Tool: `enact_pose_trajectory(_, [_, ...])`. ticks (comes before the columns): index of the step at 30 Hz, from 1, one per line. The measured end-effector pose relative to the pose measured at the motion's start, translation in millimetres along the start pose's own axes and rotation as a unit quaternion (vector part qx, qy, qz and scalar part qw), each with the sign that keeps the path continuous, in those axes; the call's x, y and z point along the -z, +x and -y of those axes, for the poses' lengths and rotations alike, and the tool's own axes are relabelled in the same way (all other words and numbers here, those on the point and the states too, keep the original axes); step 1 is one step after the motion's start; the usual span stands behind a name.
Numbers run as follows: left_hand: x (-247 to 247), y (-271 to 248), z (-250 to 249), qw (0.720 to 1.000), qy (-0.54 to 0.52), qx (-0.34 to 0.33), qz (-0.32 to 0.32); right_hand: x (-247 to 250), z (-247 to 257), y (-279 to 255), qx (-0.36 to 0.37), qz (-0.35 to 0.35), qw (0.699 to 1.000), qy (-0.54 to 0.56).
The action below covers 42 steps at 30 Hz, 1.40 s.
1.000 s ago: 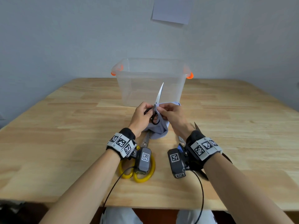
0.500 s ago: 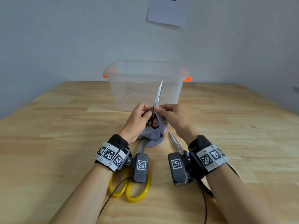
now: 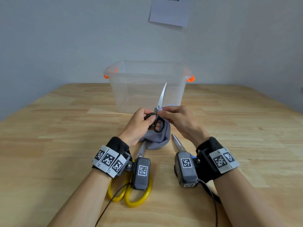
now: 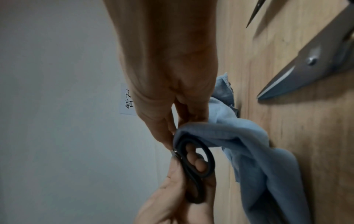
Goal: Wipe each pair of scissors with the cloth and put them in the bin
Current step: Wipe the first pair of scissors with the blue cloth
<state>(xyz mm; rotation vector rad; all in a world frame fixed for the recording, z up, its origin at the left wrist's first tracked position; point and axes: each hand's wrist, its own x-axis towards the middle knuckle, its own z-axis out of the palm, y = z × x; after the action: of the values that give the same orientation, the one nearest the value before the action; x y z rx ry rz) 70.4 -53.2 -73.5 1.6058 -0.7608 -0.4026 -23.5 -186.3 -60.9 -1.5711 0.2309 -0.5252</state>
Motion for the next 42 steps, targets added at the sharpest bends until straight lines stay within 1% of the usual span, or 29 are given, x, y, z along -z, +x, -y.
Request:
enact_pose_trajectory(3, [1,-2,-1,1.0,-0.012,0.002,0.004,-2,0,-1,0.008,-0.015,1.0,-0.004])
enact_pose_trajectory(6, [0,-4,-3,1.0,0.002,-0.002,0.004,-4,3,-4,0.033,-0.038,0.998,-0.036])
enact_pose_trajectory(10, [-2,-7,-5,1.0,0.02,-0.001,0.006,-5,4,-8,0.046,-0.041,0.997,-0.045])
enact_pose_trajectory(14, [-2,-9,-8,0.999,0.033,-0.002,0.001,-6,1,-4,0.062,-0.052,0.993,-0.083])
enact_pose_trajectory(16, [-2,-9,-10,1.0,0.019,0.002,-0.005,-5,2,-4,0.062,-0.037,0.994,-0.079])
enact_pose_trajectory(20, [0,-9,-14,0.999,-0.037,0.019,-0.012,-2,1,-5,0.047,0.019,0.999,-0.015])
enact_pose_trajectory(22, [0,-9,-15,0.998,-0.047,0.03,-0.008,-2,0,-4,0.043,0.021,0.999,-0.005])
enact_pose_trajectory(24, [0,-9,-14,0.998,-0.045,0.038,-0.003,-2,0,-4,0.047,0.007,0.999,-0.014])
enact_pose_trajectory(29, [-3,-9,-9,1.0,0.009,0.03,-0.002,-3,0,-5,0.067,-0.036,0.995,-0.068])
enact_pose_trajectory(33, [-3,-9,-11,1.0,0.016,0.024,-0.002,-5,-4,-2,0.081,-0.062,0.989,-0.105])
enact_pose_trajectory(35, [-2,-13,-14,0.999,0.017,0.028,-0.003,-4,-4,-4,0.075,-0.053,0.991,-0.096])
enact_pose_trajectory(39, [2,-16,-21,0.999,-0.023,0.044,-0.003,-1,-4,-4,0.048,0.018,0.999,-0.016])
enact_pose_trajectory(42, [5,-15,-22,0.999,-0.027,0.047,-0.002,-2,-4,-2,0.048,0.025,0.998,-0.011])
